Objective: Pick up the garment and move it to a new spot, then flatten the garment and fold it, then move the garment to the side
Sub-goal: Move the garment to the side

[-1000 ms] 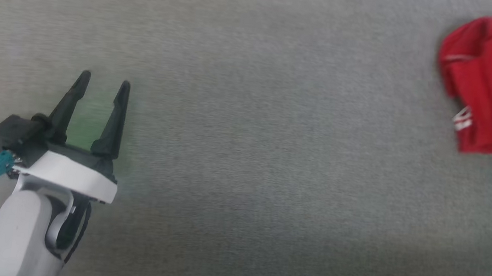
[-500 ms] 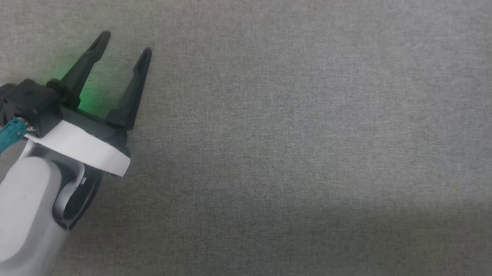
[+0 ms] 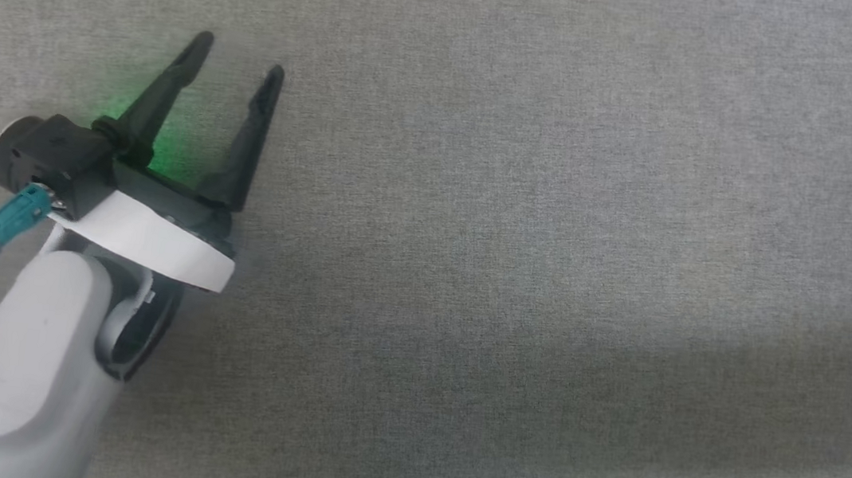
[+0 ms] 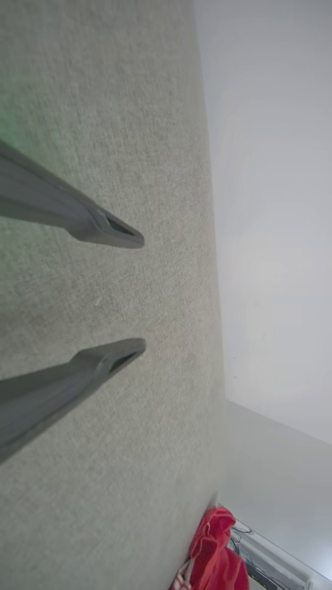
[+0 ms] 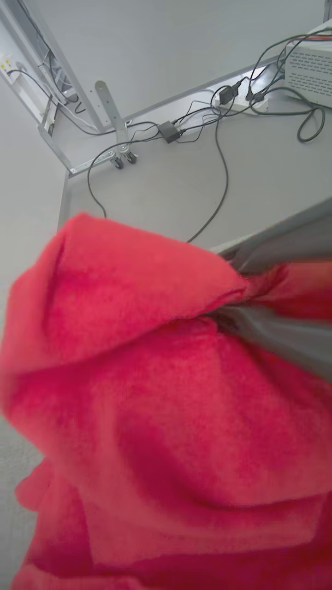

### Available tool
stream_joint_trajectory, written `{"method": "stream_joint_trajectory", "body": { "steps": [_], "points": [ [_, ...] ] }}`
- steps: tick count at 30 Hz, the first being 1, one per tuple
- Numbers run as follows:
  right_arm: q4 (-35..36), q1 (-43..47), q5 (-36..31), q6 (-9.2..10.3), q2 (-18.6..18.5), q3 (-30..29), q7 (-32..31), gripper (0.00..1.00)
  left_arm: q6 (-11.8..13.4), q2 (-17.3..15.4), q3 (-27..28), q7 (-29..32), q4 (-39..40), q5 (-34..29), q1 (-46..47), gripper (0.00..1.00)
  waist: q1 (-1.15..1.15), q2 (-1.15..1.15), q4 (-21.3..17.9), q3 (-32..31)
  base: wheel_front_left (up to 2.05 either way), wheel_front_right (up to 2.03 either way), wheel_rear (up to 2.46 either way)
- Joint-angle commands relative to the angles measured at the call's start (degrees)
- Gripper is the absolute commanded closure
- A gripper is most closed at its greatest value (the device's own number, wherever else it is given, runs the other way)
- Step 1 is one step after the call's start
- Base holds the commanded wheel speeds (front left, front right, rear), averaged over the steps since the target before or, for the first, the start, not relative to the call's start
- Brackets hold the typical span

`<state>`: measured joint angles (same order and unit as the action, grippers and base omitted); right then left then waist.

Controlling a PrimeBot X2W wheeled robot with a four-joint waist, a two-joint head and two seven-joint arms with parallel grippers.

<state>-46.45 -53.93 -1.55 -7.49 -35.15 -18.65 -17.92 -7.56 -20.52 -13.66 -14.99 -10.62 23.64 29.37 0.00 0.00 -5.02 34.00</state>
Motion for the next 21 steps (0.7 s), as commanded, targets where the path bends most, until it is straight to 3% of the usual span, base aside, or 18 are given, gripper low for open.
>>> {"method": "stream_joint_trajectory", "body": {
  "steps": [1,8,21],
  "points": [
    [-1.1,-1.3,-1.1,0.00,0.7,-0.7,1.2,0.00,0.2,-0.7,1.0,-0.2,-0.7,0.0,-0.3,0.00,0.00,0.00,0.2,-0.3,0.00,0.00,0.00],
    [-3.6,-3.9,-3.5,0.01,2.2,-0.7,4.4,0.00,0.1,0.4,3.9,-0.2,1.2,0.0,-1.8,0.00,0.00,0.00,0.2,-2.9,0.00,0.00,0.00],
    [-6.2,-3.8,2.0,0.01,6.6,5.0,13.7,0.00,0.1,2.0,9.4,-0.2,2.9,1.5,-8.2,0.00,0.00,0.00,0.8,-11.7,0.00,0.00,0.00]
  ]
}}
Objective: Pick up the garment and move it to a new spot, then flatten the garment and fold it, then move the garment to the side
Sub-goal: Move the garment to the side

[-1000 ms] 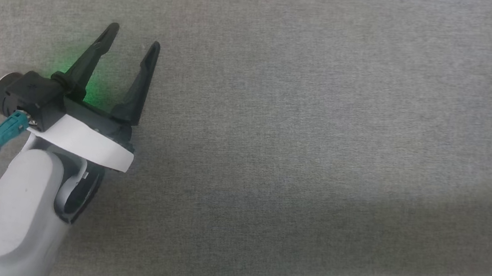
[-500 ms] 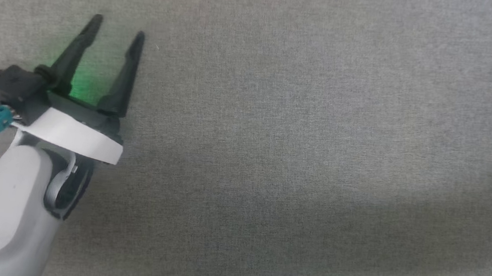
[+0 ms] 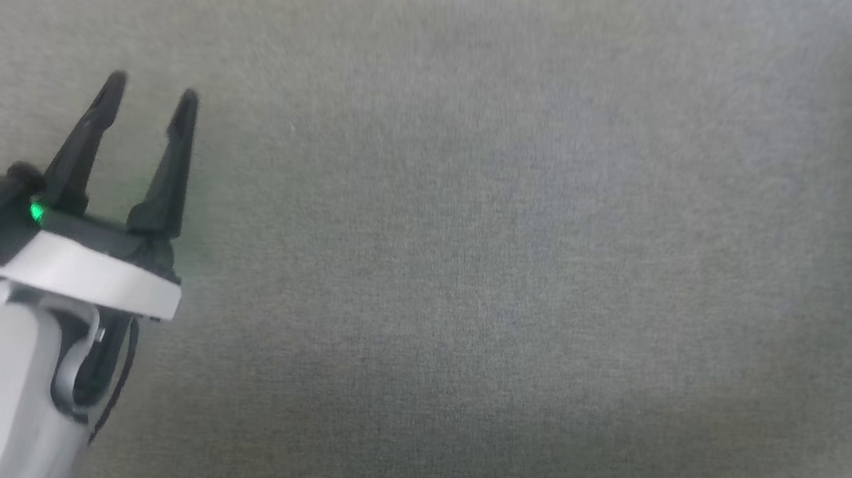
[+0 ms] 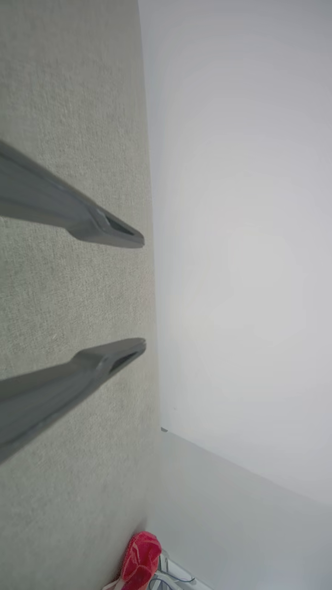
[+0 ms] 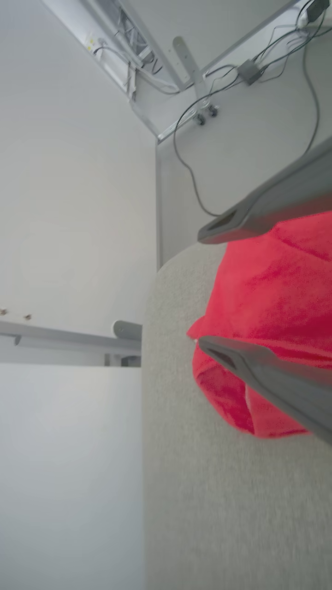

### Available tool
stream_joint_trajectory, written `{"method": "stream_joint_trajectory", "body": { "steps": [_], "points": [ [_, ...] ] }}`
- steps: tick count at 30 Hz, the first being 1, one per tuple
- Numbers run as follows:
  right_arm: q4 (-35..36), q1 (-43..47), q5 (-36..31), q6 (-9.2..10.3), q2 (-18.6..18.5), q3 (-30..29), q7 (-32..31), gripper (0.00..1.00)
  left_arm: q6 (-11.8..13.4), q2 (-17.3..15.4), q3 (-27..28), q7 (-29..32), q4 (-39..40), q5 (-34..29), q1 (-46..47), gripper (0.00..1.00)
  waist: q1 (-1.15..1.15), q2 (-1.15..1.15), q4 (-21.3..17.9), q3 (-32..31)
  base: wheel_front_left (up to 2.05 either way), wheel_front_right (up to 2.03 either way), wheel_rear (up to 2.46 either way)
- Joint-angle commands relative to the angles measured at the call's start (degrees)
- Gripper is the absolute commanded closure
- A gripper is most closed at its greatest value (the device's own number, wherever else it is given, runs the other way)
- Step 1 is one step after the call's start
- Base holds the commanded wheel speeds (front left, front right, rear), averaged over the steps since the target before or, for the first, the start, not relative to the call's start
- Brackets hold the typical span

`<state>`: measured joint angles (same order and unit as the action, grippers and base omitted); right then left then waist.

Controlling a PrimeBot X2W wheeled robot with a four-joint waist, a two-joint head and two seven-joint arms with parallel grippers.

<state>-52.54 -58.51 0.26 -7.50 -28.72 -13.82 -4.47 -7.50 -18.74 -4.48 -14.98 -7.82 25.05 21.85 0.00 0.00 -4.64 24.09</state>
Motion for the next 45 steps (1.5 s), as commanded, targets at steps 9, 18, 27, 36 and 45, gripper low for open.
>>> {"method": "stream_joint_trajectory", "body": {
  "steps": [9,18,27,36,45],
  "points": [
    [3.5,7.2,6.6,0.02,5.7,6.4,8.0,0.00,0.1,1.7,5.9,-0.2,-0.5,-1.1,-7.8,0.00,0.00,0.00,1.5,-10.3,0.00,0.00,0.00],
    [9.7,18.2,11.1,0.02,9.6,11.2,13.1,0.00,0.1,1.2,7.5,-0.2,-1.2,0.7,-14.8,0.00,0.00,0.00,2.8,-16.9,0.00,0.00,0.00],
    [17.2,30.5,12.9,0.01,12.1,12.2,15.1,0.00,0.1,2.5,11.4,-0.2,-1.6,-1.5,-21.6,0.00,0.00,0.00,3.7,-21.4,0.00,0.00,0.00],
    [26.9,43.7,14.4,0.01,15.8,11.1,15.5,0.00,0.1,2.1,13.6,-0.2,-2.5,-1.4,-27.3,0.00,0.00,0.00,4.6,-24.1,0.00,0.00,0.00],
    [34.3,51.7,14.4,0.01,18.9,9.0,14.6,0.00,0.1,2.5,14.5,-0.2,-2.8,-0.6,-29.5,0.00,0.00,0.00,5.2,-24.4,0.00,0.00,0.00]
  ]
}}
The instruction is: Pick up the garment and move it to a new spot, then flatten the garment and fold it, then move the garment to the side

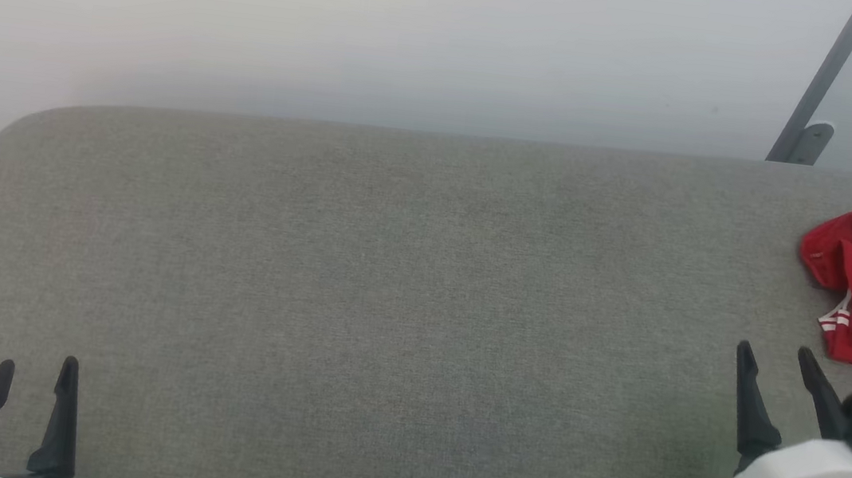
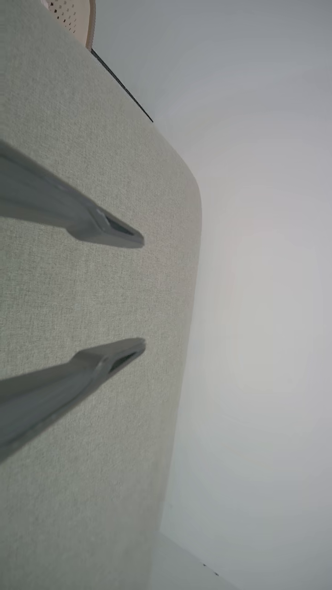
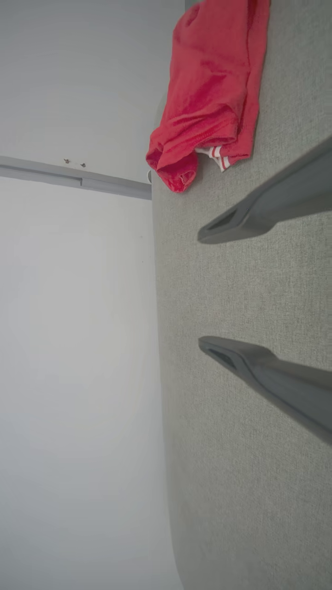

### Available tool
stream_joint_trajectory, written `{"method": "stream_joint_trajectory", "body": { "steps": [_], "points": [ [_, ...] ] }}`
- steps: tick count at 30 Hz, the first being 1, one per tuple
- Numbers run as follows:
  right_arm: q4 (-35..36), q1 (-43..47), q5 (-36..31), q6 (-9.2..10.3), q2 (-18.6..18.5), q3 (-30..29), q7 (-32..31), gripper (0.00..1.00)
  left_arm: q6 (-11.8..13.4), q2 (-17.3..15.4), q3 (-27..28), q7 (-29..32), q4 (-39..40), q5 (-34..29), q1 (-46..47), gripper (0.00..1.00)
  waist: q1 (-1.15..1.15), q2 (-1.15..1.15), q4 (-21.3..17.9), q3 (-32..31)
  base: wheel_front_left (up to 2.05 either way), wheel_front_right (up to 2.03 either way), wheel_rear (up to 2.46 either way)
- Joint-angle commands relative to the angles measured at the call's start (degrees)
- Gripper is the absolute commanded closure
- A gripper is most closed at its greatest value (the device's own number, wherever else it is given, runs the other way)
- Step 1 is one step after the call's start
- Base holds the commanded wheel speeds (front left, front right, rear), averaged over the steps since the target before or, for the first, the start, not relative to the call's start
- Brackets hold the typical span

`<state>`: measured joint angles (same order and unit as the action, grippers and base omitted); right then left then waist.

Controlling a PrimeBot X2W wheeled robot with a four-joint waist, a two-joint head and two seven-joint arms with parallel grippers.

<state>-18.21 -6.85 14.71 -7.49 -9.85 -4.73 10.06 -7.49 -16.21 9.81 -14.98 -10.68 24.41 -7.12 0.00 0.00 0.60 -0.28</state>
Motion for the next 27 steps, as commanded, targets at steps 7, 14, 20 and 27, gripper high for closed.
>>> {"method": "stream_joint_trajectory", "body": {
  "steps": [7,14,20,27],
  "points": [
    [3.9,3.4,-0.9,0.00,1.7,-2.0,-0.7,0.00,0.0,-0.2,0.2,-0.2,0.3,0.5,-0.7,0.00,0.00,0.00,0.1,0.0,0.00,0.00,0.00],
    [5.9,4.2,-2.0,0.00,2.2,-2.8,-1.4,0.00,0.0,-0.1,-0.3,-0.2,0.7,0.3,-0.3,0.00,0.00,0.00,-0.2,0.1,0.00,0.00,0.00],
    [6.8,4.5,-2.2,0.00,2.6,-2.9,-1.8,0.00,0.0,0.1,-0.7,-0.2,0.9,0.4,-0.3,0.00,0.00,0.00,-0.3,0.0,0.00,0.00,0.00],
    [7.6,4.6,-2.2,0.00,2.8,-2.9,-2.2,0.00,0.0,0.3,-0.9,-0.2,1.0,0.4,-0.2,0.00,0.00,0.00,-0.2,0.0,0.00,0.00,0.00]
  ]
}}
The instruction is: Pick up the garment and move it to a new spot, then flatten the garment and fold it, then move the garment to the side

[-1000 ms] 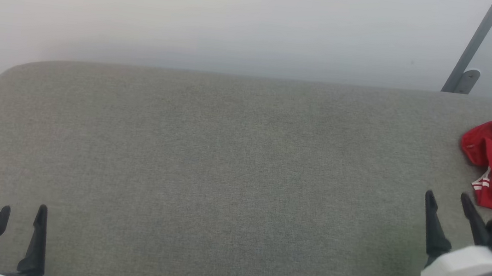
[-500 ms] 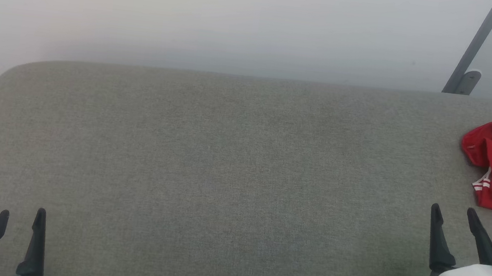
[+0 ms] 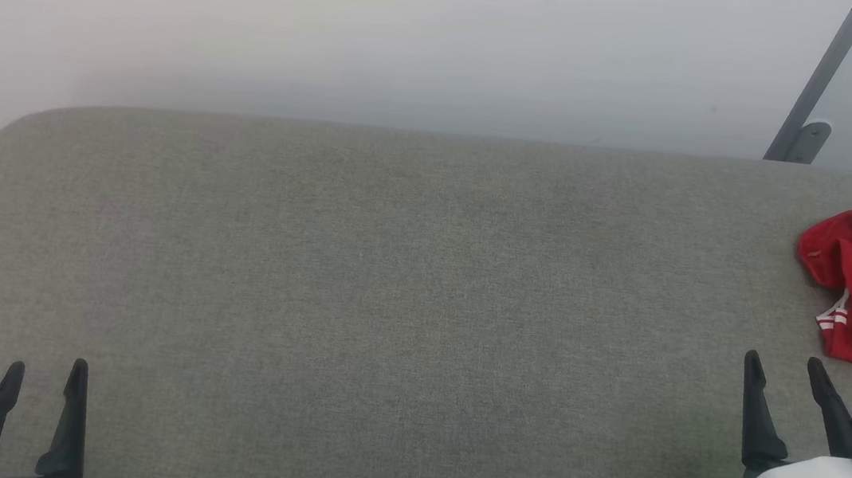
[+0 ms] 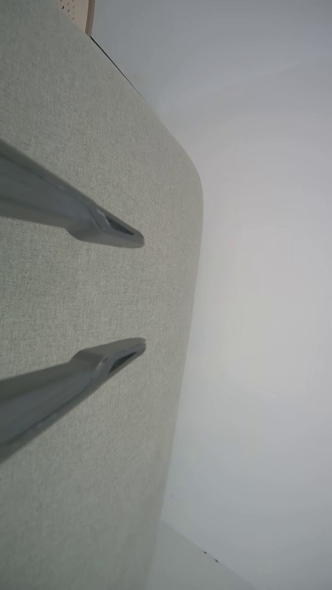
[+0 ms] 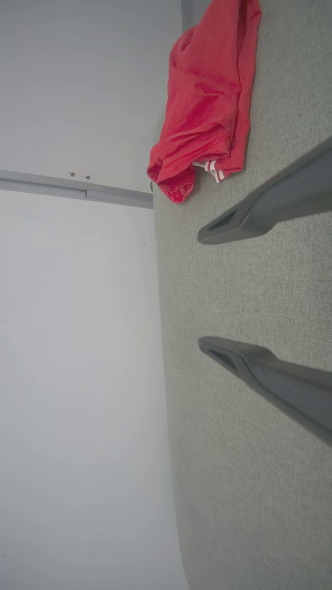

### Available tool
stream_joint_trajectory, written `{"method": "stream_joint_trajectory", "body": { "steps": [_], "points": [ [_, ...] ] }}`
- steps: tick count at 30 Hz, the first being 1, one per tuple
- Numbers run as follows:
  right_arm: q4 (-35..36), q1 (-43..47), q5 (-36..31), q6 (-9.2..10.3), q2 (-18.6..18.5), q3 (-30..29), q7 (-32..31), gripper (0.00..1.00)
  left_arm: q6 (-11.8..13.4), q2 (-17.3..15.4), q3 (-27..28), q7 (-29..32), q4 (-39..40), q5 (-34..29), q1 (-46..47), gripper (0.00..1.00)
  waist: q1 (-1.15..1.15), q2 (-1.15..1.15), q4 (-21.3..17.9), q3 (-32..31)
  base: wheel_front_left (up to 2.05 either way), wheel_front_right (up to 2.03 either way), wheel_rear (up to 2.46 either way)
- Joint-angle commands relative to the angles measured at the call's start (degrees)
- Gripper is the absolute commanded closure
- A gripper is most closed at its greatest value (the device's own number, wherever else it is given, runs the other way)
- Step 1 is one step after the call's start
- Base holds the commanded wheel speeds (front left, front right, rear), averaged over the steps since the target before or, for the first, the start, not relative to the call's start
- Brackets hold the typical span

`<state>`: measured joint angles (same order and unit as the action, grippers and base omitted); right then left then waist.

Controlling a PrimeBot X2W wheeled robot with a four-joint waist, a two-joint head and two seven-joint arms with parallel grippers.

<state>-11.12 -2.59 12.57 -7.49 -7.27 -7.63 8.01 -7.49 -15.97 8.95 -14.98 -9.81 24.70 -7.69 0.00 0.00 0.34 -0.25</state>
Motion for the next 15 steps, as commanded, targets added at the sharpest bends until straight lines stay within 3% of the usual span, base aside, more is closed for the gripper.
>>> {"method": "stream_joint_trajectory", "body": {
  "steps": [1,10,11,15],
  "points": [
    [0.6,0.4,0.0,0.00,0.2,0.0,-0.2,0.00,0.0,0.1,0.0,-0.2,0.2,0.0,0.4,0.00,0.00,0.00,0.0,0.0,0.00,0.00,0.00],
    [0.7,0.1,0.5,0.00,0.4,0.4,-0.9,0.00,0.0,0.7,0.8,-0.2,1.1,-1.5,0.2,0.00,0.00,0.00,0.2,0.0,0.00,0.00,0.00],
    [0.3,0.0,0.3,0.00,0.1,0.3,-0.8,1.00,0.0,0.6,0.8,0.0,1.0,-1.2,0.0,1.00,0.00,0.00,0.2,0.0,0.00,0.00,0.00],
    [-1.1,0.6,0.4,0.00,0.5,0.3,-1.0,1.00,0.0,1.7,0.5,0.3,-0.3,-0.9,-0.3,1.00,0.00,0.00,0.2,0.0,0.00,0.00,0.00]
  ]
}}
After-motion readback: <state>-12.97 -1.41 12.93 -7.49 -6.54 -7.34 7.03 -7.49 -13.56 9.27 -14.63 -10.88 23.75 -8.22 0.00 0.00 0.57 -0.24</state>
